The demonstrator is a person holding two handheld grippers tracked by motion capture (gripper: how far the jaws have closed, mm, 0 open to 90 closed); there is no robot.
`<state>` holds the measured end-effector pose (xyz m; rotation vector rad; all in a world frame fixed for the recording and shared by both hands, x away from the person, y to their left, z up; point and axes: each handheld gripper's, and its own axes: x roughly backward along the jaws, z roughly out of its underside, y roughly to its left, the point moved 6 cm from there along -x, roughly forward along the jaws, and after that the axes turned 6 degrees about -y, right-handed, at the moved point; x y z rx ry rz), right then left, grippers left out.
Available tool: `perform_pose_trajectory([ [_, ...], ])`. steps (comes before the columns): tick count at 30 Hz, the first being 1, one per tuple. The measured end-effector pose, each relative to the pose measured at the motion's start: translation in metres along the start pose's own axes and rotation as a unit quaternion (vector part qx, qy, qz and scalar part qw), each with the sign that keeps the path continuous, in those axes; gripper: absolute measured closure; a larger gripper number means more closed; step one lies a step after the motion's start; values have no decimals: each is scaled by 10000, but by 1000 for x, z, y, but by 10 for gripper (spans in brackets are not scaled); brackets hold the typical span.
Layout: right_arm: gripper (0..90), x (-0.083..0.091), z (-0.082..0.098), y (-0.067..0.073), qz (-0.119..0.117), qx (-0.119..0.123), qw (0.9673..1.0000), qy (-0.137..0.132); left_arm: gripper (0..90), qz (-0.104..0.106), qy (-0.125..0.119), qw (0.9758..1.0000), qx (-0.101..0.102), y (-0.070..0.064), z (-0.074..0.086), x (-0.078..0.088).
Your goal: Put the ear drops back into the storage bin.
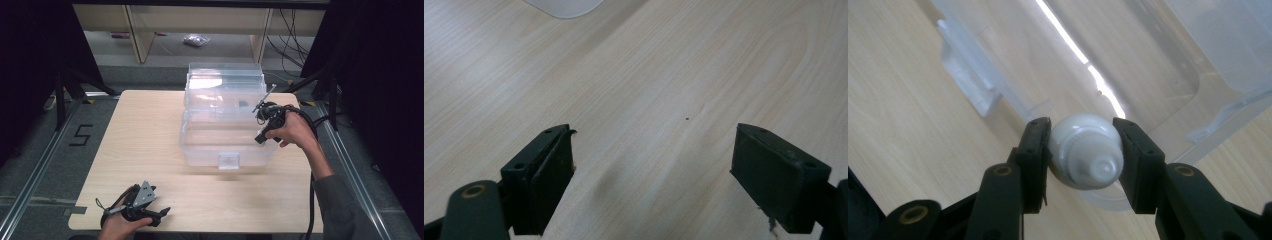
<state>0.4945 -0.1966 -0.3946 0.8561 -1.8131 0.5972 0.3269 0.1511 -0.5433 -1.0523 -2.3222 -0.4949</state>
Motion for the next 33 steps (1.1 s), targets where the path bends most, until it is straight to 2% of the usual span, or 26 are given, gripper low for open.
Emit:
perform_pose_trajectory([
  [3, 603, -4, -1, -5, 42, -41, 10000, 41, 165, -18, 11, 10000, 73, -1, 1, -1],
  [5, 603, -11, -2, -10, 34, -62, 9999, 99, 165, 22, 28, 10000, -7, 0, 0, 0],
  [11, 603, -25, -4, -17, 17, -130, 9997, 189, 165, -29, -1, 10000, -18, 1, 0, 0],
  [13, 603, -30, -4, -18, -5, -273, 9994, 233, 165, 12, 47, 10000, -26, 1, 0, 0],
  [15, 604, -34, -4, -22, -41, -196, 9995, 243, 165, 4, 14, 10000, -10, 0, 0, 0],
  [17, 603, -37, -3, -23, -36, -366, 9989, 283, 165, -19, 2, 10000, -14, 0, 0, 0],
  [19, 603, -40, -3, -26, -42, -332, 9990, 287, 165, -33, 14, 10000, 19, 0, 0, 0],
  [28, 603, -57, 0, -30, -57, -564, 9974, 436, 165, -28, -21, 10000, -15, 0, 0, 0],
  [31, 603, -63, 2, -33, -57, -522, 9976, 449, 165, 17, 25, 10000, -27, 0, 0, 0],
  [33, 603, -67, 2, -33, -76, -614, 9969, 493, 165, 23, 18, 10000, -16, 0, 0, 0],
])
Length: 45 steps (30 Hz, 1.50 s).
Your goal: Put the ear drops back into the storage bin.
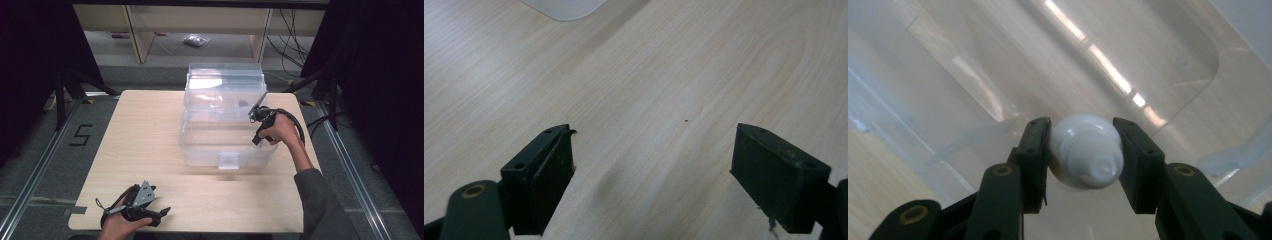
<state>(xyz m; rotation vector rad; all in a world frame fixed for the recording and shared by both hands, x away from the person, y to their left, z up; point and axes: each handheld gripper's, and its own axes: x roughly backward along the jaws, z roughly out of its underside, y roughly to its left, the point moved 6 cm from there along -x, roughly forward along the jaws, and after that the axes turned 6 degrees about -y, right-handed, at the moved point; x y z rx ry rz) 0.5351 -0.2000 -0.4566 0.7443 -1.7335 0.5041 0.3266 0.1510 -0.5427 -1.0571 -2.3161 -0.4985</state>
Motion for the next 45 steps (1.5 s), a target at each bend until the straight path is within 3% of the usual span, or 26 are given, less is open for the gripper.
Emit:
perform_pose_trajectory([
  [5, 603, -8, -1, -2, -27, 34, 9999, 106, 165, -37, -17, 10000, -3, 0, 0, 0],
  [6, 603, -9, -1, 0, -41, -87, 9998, 162, 165, -6, 20, 10000, -13, 1, 0, 0],
  [9, 603, -11, -2, -1, -17, -91, 9998, 182, 165, -5, 17, 10000, -7, 1, 1, 0],
  [10, 603, -12, -2, -3, -2, 43, 9999, 152, 165, -47, -19, 10000, -11, 1, 0, -1],
  [11, 603, -14, -2, -2, -14, -144, 9997, 181, 165, -6, -10, 10000, -13, 0, 0, 0],
  [15, 603, -17, -1, -5, -42, -75, 9999, 149, 165, 2, 24, 10000, -27, 1, 0, 0],
  [17, 603, -20, 1, -5, -47, -236, 9995, 217, 165, 19, -4, 10000, 12, -1, 0, 0],
  [22, 603, -26, 3, -6, -42, -235, 9995, 200, 165, -23, -22, 10000, 35, -1, 0, -1],
  [23, 603, -27, 4, -8, -57, -142, 9996, 218, 165, -12, -22, 10000, 13, -1, 0, -1],
  [24, 603, -27, 4, -7, 34, -257, 9993, 282, 165, -14, -22, 10000, 10, -1, 0, -1],
  [27, 603, -29, 2, -8, 39, -97, 9997, 216, 165, -32, -34, 10000, 9, 0, 0, -1],
  [33, 603, -32, 3, -5, 74, -248, 9989, 387, 166, 2, -2, 10000, -1, 0, 0, 0],
  [34, 602, -34, 2, -7, 90, -82, 9994, 319, 165, 5, 31, 10000, -33, 0, 1, 0],
  [35, 602, -34, 2, -7, 90, -82, 9994, 319, 166, 5, 31, 10000, -33, 0, 1, 0],
  [36, 603, -34, 3, -4, 80, -293, 9987, 404, 166, -31, -35, 10000, 43, -1, 0, -1],
  [37, 602, -34, 3, -4, 20, -348, 9984, 439, 166, -23, -26, 10000, 20, 0, 0, 0],
  [42, 602, -35, 3, -4, 28, -344, 9982, 483, 165, -20, -22, 10000, 13, 0, 0, 0],
  [43, 601, -35, 3, -5, 62, -336, 9983, 481, 165, -22, -25, 10000, 88, -1, 1, -1],
  [45, 599, -35, 5, -7, 108, -221, 9986, 477, 165, -10, -25, 10000, 25, -1, 0, -1],
])
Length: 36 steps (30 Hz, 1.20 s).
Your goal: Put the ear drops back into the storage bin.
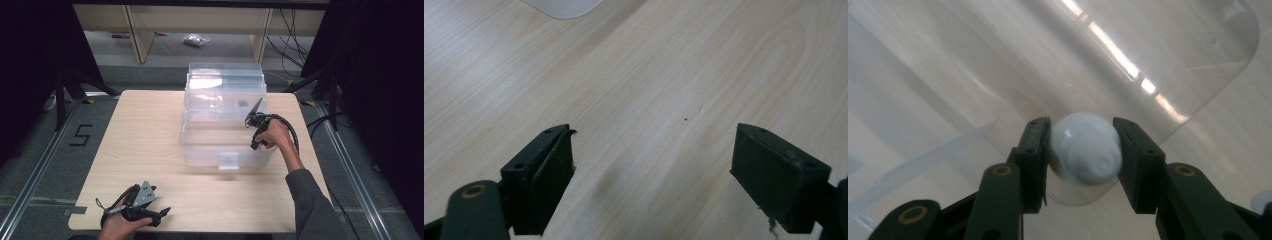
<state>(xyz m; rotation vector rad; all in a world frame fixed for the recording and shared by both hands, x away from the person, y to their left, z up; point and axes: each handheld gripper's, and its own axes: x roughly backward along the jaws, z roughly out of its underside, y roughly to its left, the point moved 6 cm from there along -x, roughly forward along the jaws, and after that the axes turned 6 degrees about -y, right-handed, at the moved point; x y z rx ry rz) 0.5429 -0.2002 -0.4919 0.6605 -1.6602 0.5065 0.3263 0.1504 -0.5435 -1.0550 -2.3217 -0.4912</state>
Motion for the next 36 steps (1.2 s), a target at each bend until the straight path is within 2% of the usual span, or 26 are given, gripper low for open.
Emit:
perform_pose_trajectory([
  [4, 597, 3, 0, 0, -26, 23, 10000, -56, 165, -6, 2, 10000, 1, 0, 0, 0],
  [5, 597, 5, 1, 3, -38, -63, 10000, 2, 165, -14, -7, 10000, 0, 0, 0, 0],
  [11, 561, 14, 0, 3, -42, 3, 9997, -246, 165, -11, -5, 10000, 3, 1, 0, 0],
  [13, 545, 19, 0, 5, -46, -69, 9996, -280, 165, -12, -6, 10000, -4, 1, 0, 0],
  [15, 526, 23, 0, 5, 3, -18, 9994, -355, 165, -21, 6, 10000, -2, 1, 0, 0],
  [16, 514, 25, -1, 3, 8, 209, 9987, -473, 165, -1, 1, 10000, 0, 1, 0, 0],
  [17, 506, 28, -1, 6, 6, -12, 9990, -451, 165, -29, -10, 10000, -6, 1, 0, 0],
  [18, 506, 28, -1, 6, 6, -12, 9990, -451, 165, -29, -10, 10000, -6, 1, 0, 0],
  [25, 418, 43, 1, 6, 34, 136, 9966, -811, 165, -21, 2, 10000, -1, 1, 0, 0],
  [26, 404, 45, 1, 8, 26, 61, 9961, -879, 165, -13, 0, 10000, 0, 1, 0, 0],
  [28, 373, 49, 2, 8, -1, 123, 9952, -967, 165, -43, -11, 10000, -7, 1, 0, -1],
  [29, 365, 49, 2, 10, -7, 44, 9947, -1030, 165, 13, 28, 10000, -5, 1, 0, 0],
  [31, 340, 53, 2, 11, 11, 57, 9938, -1107, 165, -36, 3, 10000, -9, 1, 0, 0],
  [36, 302, 61, 2, 20, -30, 38, 9899, -1419, 165, -49, 0, 10000, -19, 1, 0, 0],
])
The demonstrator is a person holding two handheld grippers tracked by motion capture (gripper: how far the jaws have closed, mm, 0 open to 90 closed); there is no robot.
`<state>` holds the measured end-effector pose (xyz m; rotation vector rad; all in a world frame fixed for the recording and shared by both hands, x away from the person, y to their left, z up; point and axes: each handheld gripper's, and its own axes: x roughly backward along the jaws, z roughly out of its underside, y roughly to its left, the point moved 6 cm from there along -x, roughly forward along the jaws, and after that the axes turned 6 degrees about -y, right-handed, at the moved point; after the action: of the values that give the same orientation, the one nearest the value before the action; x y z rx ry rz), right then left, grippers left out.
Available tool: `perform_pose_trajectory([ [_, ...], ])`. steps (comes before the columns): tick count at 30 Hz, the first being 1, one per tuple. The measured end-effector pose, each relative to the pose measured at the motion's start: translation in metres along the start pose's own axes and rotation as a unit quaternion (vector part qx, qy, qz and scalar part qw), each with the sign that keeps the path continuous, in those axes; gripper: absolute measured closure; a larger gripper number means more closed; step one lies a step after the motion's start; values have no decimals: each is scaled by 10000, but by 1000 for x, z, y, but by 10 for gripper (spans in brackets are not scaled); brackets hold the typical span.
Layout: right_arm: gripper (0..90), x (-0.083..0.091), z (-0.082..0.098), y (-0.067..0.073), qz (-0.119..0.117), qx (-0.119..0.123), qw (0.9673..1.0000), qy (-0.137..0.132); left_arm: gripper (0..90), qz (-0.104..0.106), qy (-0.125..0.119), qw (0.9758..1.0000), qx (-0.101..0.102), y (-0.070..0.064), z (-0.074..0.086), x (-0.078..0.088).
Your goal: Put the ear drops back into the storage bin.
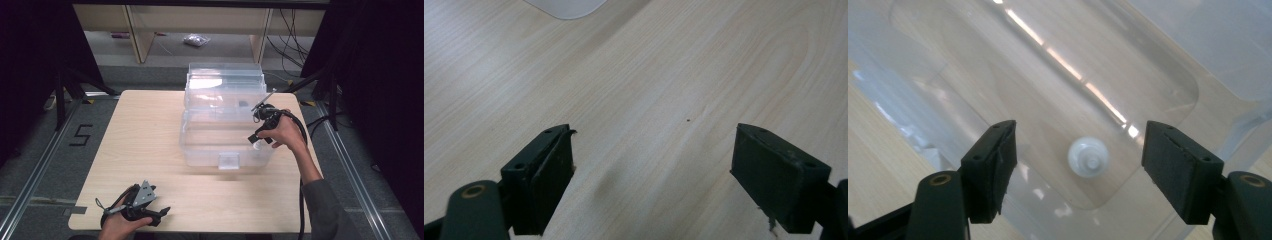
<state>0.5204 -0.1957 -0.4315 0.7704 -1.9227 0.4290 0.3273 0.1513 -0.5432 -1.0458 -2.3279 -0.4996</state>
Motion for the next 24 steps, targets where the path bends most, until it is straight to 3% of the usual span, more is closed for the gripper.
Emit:
perform_pose_trajectory([
  [8, 259, 13, -3, 17, 7, 111, 9997, -204, 165, -3, -5, 10000, 6, 0, 0, 0],
  [17, 256, 16, 2, 21, -33, 136, 9993, -342, 165, 41, 16, 10000, 7, 0, 0, 0],
  [18, 255, 15, 4, 22, -75, 220, 9990, -389, 165, 14, 5, 10000, -1, 0, 0, 0],
  [19, 255, 16, 5, 24, -96, 111, 9993, -355, 165, -6, 14, 10000, -25, 1, 0, 0],
  [24, 255, 17, 8, 26, -79, 129, 9990, -427, 165, 2, -3, 10000, 4, 0, 0, 0],
])
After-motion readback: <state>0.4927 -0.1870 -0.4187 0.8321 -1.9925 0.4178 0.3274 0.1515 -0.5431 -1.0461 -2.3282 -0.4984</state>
